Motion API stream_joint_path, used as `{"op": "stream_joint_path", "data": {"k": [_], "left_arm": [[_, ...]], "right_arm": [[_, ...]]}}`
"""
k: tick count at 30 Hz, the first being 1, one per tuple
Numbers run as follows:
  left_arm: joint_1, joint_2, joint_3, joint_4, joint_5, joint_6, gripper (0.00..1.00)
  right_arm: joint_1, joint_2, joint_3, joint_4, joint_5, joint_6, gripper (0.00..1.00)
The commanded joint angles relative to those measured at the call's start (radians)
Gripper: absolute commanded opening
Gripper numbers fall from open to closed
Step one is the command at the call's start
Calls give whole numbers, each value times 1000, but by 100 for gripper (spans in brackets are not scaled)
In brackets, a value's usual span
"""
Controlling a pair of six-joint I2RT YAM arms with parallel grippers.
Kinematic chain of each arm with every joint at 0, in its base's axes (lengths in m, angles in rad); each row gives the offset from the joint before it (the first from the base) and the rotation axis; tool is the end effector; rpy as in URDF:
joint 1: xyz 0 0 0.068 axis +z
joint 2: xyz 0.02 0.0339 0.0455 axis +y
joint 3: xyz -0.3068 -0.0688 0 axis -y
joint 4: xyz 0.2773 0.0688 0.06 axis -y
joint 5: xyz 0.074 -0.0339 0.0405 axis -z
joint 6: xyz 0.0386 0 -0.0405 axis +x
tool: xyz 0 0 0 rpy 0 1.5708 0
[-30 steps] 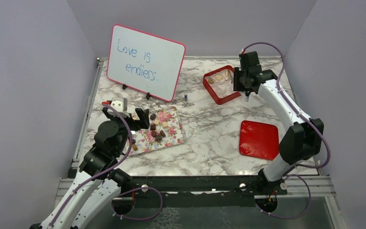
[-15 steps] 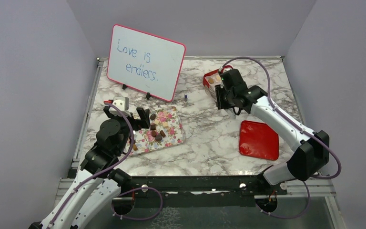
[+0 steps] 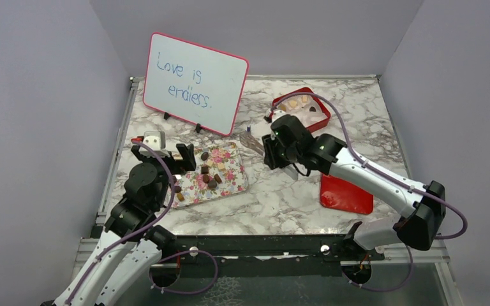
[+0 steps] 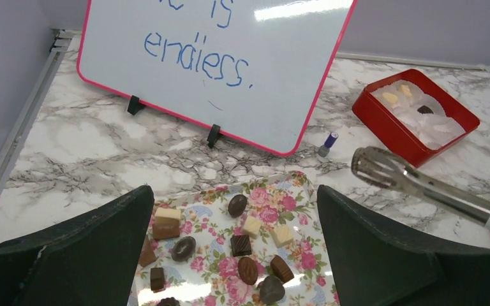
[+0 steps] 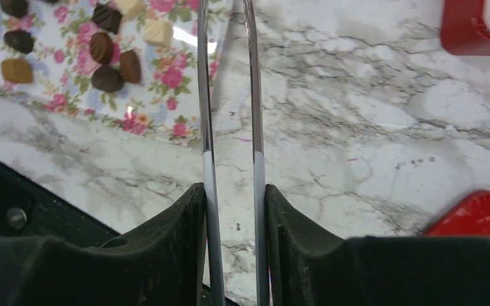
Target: Pack the chocolate
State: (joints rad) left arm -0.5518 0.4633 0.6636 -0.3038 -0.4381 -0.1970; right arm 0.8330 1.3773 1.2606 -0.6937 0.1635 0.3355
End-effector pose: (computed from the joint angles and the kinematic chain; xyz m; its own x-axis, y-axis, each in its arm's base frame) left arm 0.1054 -0.0457 0.3533 -0.1089 -0.1411 -0.9840 0.0959 0.9838 -0.1517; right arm 0.2203 0.2330 0.3607 -0.6757 -0.2604 -0.6896 -0.4577 0.8816 0.1156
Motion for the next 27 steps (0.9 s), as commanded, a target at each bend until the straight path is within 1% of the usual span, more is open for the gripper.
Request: {"op": "stream_joint_path", "data": {"k": [1, 6, 9, 15, 27], "left_arm": [[1, -41, 17, -1, -66, -4, 99], [3, -69, 13, -1, -99, -9, 99], [3, -80, 12, -1, -108, -12, 99], [3, -97, 9, -1, -117, -16, 99], [3, -87, 10, -1, -103, -17, 99]], "right_arm": [[102, 46, 22, 54, 36, 42, 39], [206, 142, 76, 25, 118, 51, 39], [248, 179, 97, 23, 143, 57, 39], [321, 220, 114, 37, 119, 65, 40], [347, 250, 108, 44, 93, 68, 40]]}}
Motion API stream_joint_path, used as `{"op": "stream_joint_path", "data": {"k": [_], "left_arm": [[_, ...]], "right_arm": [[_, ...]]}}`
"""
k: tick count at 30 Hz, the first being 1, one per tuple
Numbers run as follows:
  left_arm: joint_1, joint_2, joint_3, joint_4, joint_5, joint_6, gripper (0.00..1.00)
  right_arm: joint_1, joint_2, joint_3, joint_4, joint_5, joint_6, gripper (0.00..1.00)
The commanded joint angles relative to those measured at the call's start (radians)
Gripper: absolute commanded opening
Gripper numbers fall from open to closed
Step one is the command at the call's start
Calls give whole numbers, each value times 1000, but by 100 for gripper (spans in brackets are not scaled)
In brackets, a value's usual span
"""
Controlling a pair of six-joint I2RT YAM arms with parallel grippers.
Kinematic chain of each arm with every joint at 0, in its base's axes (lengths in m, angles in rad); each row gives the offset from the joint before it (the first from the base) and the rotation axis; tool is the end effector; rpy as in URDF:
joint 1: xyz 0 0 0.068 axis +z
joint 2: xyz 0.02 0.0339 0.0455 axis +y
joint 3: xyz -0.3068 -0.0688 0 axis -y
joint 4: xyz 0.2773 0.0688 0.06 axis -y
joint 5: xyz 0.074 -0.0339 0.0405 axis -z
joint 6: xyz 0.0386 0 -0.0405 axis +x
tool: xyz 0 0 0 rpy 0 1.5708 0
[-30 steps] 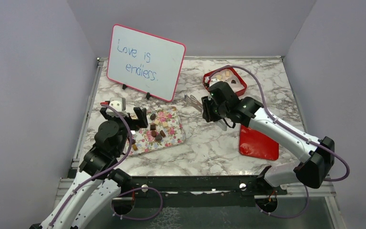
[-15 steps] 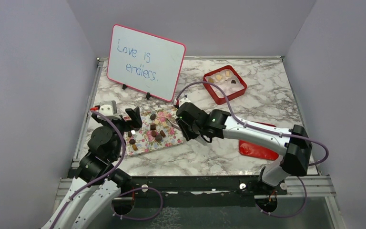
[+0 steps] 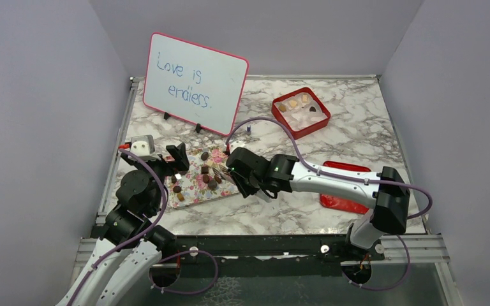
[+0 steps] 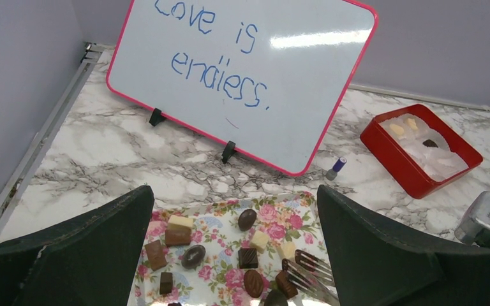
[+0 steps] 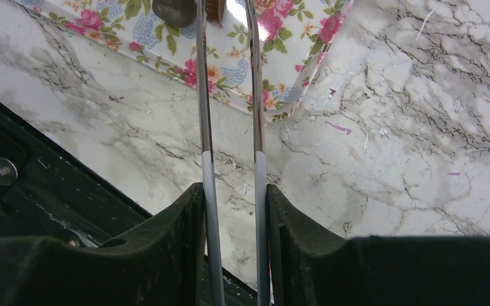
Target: Pack the chocolate
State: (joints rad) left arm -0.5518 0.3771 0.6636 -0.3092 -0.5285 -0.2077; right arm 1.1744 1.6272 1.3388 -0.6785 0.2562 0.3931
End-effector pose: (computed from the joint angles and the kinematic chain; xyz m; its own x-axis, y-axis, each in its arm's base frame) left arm 0.0878 -0.0312 0.3600 -0.0237 -0.1945 -0.9806 0.0189 0.9806 -0.1950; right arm 0.1571 0.3499 0.3068 -0.6141 -0.5075 -0.6044 -0.6512 0.7585 0.0248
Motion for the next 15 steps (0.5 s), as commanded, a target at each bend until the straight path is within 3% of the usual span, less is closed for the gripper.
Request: {"op": "stream_joint_path", "data": {"k": [1, 15], "left_arm": [[3, -2, 9, 4, -12, -6, 99], [3, -4, 6, 6, -5, -6, 99]], "right_arm": [[6, 3, 26, 30, -1, 10, 40], [9, 45, 34, 32, -31, 13, 39]]}}
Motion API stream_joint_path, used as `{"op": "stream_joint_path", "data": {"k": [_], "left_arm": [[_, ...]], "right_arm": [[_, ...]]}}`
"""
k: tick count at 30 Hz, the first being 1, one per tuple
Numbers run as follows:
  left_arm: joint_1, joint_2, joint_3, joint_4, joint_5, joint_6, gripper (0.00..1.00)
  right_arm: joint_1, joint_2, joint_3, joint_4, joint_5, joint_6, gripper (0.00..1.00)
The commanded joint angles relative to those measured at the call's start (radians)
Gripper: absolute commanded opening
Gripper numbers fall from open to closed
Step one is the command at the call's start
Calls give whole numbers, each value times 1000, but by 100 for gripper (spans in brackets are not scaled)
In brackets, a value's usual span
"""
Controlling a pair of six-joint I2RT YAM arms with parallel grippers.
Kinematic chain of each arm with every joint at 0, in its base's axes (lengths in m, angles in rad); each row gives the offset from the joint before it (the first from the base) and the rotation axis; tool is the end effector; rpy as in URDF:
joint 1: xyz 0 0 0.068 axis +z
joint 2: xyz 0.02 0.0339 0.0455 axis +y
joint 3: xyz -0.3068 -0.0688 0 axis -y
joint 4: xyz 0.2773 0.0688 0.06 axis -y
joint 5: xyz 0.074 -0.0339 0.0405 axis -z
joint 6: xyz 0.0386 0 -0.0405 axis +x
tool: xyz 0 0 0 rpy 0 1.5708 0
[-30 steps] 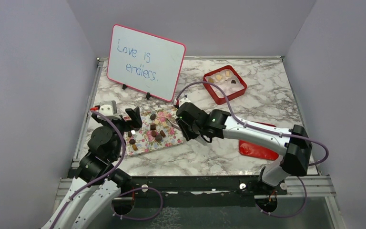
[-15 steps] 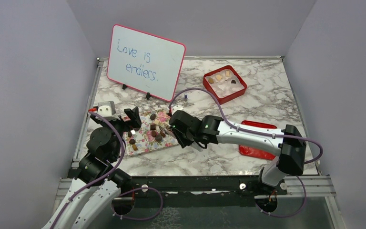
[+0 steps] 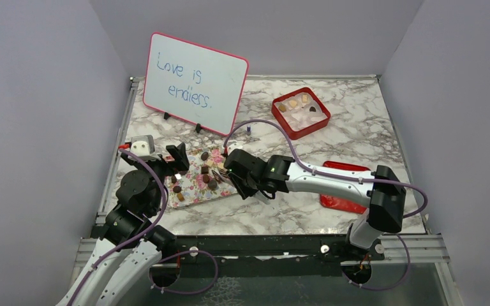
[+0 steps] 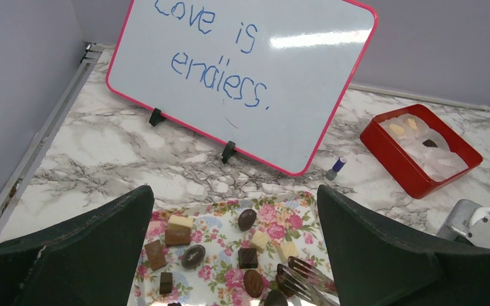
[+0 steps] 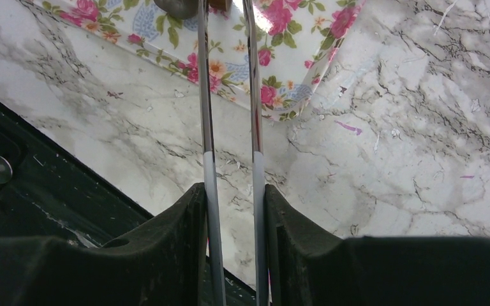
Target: Pack the chocolate
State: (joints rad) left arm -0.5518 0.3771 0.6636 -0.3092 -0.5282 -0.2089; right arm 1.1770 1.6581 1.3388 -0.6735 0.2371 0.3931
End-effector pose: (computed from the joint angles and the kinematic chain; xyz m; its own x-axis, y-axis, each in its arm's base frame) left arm 0.0878 -0.0312 0.3600 -0.0238 -0.1957 -0.9804 0.0192 0.9804 -0.1961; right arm 0.1579 0.3565 0.2956 -0.6218 -0.5262 -0.5800 -0.6606 0.7503 0.0276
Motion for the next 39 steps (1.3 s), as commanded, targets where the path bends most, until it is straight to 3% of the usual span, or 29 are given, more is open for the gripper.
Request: {"op": "stream_joint_path", "data": {"k": [1, 12, 26, 39], "left_arm": [[3, -4, 5, 6, -6, -4, 99], [3, -2, 4, 11, 3, 0, 99], [3, 6, 1, 14, 17, 0, 99], [3, 7, -1, 13, 33, -5, 99]], "right_arm": [[7, 18, 35, 24, -13, 13, 39], [16, 60, 70, -15, -4, 11, 37], [17, -28, 16, -4, 92, 75, 18], [7, -65, 9, -18, 142, 72, 17]]}}
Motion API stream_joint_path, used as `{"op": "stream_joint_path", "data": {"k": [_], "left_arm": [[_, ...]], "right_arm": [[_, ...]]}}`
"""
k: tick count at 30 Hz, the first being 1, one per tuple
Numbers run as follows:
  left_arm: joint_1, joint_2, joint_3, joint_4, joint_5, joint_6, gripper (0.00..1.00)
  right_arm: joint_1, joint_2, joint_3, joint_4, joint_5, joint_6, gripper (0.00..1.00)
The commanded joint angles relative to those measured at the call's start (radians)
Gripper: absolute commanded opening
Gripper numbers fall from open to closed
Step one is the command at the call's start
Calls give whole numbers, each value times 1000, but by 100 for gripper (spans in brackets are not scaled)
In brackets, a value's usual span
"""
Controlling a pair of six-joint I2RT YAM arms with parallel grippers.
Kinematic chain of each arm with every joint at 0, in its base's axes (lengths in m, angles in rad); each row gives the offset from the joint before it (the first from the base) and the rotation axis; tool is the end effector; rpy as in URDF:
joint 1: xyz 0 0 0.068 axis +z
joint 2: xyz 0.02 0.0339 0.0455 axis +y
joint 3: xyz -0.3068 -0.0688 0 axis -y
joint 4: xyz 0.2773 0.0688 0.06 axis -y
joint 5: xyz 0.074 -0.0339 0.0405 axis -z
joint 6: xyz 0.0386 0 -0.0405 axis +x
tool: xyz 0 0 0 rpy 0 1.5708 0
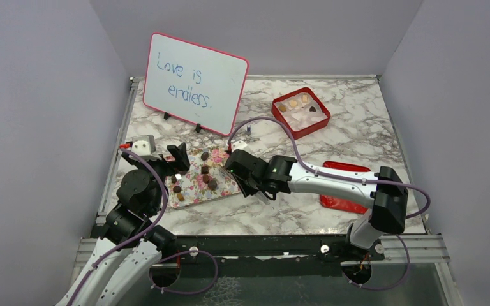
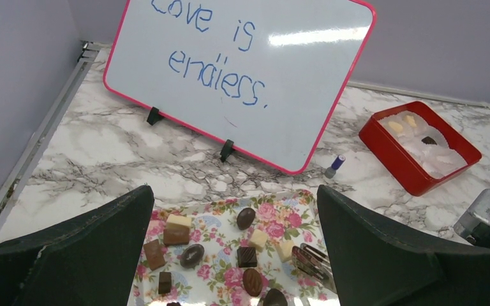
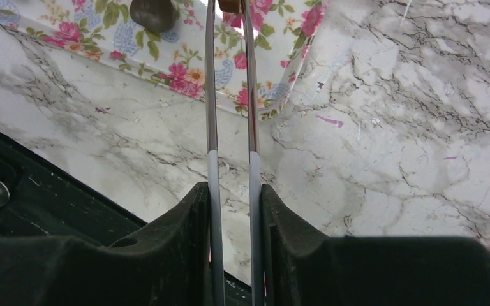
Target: Pack the chocolate
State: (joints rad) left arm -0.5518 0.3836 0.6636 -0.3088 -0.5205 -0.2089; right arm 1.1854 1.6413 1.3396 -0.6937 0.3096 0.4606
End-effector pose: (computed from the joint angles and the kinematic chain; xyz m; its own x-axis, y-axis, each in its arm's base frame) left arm 0.0891 -0.0323 0.3595 -0.0305 -0.1925 -0.9808 0.0257 0.9808 -0.1933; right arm 0.1554 0.3519 0.3015 -0.6471 -0.4690 -0.6011 -0.5946 0.8039 0.0129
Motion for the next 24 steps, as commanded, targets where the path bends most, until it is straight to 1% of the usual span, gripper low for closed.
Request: {"op": "stream_joint_path", "data": {"k": [1, 7, 11, 13, 17, 24], "left_arm": [[3, 3, -1, 13, 27, -6, 99], [2, 24, -2, 19, 40, 0, 99], [3, 47, -1, 22, 58, 3, 99], [3, 56, 1, 22, 74, 3, 99], [3, 74, -4, 26, 101, 5, 99], [3, 113, 1, 25, 133, 8, 99]], "right_arm": [[-6, -50, 13, -6, 79, 2, 17], [-64, -97, 37, -21, 101, -26, 18], [-135, -139, 39, -25, 97, -51, 18], [-184, -159, 41, -28, 94, -68, 18], [-321, -188, 37, -17, 79, -113, 18], [-524, -169, 74, -2, 51, -172, 19]]}}
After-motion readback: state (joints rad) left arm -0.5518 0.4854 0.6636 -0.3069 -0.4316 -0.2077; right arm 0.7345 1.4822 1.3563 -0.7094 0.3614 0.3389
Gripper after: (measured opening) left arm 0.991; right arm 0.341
